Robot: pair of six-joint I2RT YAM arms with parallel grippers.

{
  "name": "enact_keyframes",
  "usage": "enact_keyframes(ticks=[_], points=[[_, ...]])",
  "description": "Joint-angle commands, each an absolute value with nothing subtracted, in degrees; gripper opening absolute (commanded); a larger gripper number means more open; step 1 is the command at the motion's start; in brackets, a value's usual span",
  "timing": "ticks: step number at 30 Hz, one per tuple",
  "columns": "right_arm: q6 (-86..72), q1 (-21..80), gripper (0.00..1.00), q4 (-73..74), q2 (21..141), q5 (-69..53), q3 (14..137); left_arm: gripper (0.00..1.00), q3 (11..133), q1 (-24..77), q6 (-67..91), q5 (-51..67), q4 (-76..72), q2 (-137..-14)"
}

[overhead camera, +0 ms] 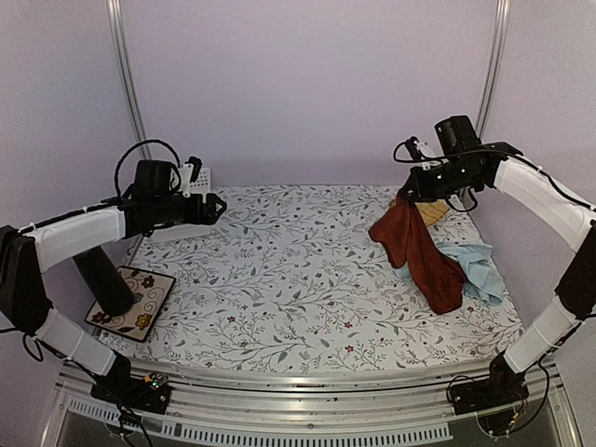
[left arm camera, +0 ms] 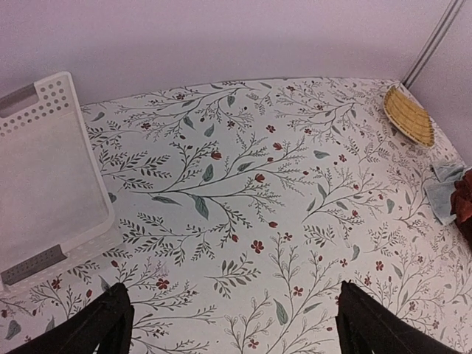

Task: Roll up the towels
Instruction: Pick up the towel from the towel pile.

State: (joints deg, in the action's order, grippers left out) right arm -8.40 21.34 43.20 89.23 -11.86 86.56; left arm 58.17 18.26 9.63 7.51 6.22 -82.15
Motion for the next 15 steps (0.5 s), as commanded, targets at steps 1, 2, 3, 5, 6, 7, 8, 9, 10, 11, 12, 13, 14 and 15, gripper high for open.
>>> enact_keyframes(ticks=[1, 2, 3, 5, 6, 7, 8, 9, 10, 11, 12, 13, 14, 15], points=[[-5.28, 24.07, 0.02, 40.87, 89.92, -20.13, 91.44, 0.97, 59.98, 19.25, 8.97, 9.6, 4.34, -82.85], [-4.99, 24.56, 0.02, 40.46, 90.48, -21.29, 92.55, 0.97, 60.06, 19.34, 8.89, 9.82, 4.21, -82.88], [-4.87, 24.99, 0.02, 39.93, 91.17, -22.61, 93.6, 0.97, 60.15, 19.35, 8.86, 10.02, 4.08, -82.9], [-4.83, 26.12, 0.02, 38.95, 92.65, -25.24, 95.97, 0.97, 60.31, 19.47, 8.86, 10.21, 3.74, -82.98], [-4.83, 26.75, 0.02, 38.33, 93.51, -26.39, 97.28, 0.97, 60.37, 19.43, 8.94, 10.31, 3.63, -83.0], [-4.88, 27.42, 0.02, 37.87, 94.31, -27.44, 98.89, 0.97, 60.46, 19.45, 8.96, 10.39, 3.48, -83.04], [-4.87, 28.07, 0.02, 37.21, 95.19, -28.64, 99.65, 0.97, 60.52, 19.44, 8.96, 10.64, 3.32, -83.02], [-4.84, 28.71, 0.02, 36.57, 96.11, -29.67, 101.23, 0.97, 60.55, 19.43, 8.92, 10.78, 3.22, -83.03], [-4.83, 29.31, 0.02, 36.11, 96.98, -31.27, 102.39, 0.97, 60.56, 19.46, 8.96, 10.92, 3.13, -82.98], [-4.79, 29.98, 0.03, 35.64, 97.96, -32.51, 103.52, 0.97, 60.48, 19.43, 8.94, 10.96, 3.02, -82.93], [-4.75, 30.59, 0.02, 35.17, 99.14, -33.73, 104.68, 0.97, 60.4, 19.49, 8.92, 10.95, 2.93, -82.89], [-4.75, 31.19, 0.02, 34.63, 99.89, -35.27, 105.74, 0.97, 60.36, 19.49, 8.82, 10.88, 2.86, -82.8], [-4.75, 31.85, 0.02, 33.93, 100.59, -37.01, 106.67, 0.97, 60.31, 19.51, 8.73, 10.8, 2.77, -82.57], [-4.81, 32.47, 0.02, 33.13, 101.2, -38.67, 107.53, 0.97, 60.05, 19.52, 8.7, 10.62, 2.58, -82.36]])
